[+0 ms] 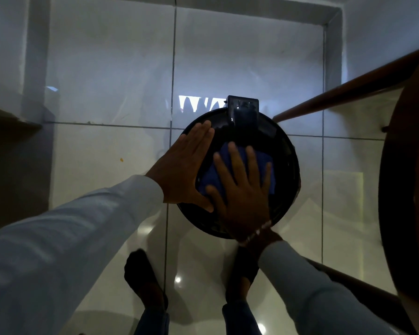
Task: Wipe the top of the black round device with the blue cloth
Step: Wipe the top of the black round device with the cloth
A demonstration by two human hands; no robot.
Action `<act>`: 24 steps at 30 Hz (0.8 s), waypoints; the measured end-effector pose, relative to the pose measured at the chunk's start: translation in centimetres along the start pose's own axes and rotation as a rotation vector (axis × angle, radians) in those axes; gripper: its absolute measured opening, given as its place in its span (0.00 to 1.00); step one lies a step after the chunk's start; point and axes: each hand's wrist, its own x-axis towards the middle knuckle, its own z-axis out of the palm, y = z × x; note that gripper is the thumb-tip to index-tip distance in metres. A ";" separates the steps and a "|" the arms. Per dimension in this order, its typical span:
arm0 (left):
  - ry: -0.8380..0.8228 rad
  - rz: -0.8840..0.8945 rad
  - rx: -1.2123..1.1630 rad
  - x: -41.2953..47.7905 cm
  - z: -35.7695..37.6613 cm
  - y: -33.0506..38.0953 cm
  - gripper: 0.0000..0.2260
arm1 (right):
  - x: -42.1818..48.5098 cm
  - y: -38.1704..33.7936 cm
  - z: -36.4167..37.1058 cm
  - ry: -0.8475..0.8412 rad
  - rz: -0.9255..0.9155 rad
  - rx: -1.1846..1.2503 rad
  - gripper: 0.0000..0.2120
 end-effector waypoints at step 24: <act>0.101 0.000 -0.125 -0.4 0.8 -0.7 0.62 | 4.0 -2.9 -0.6 0.005 0.152 0.084 0.27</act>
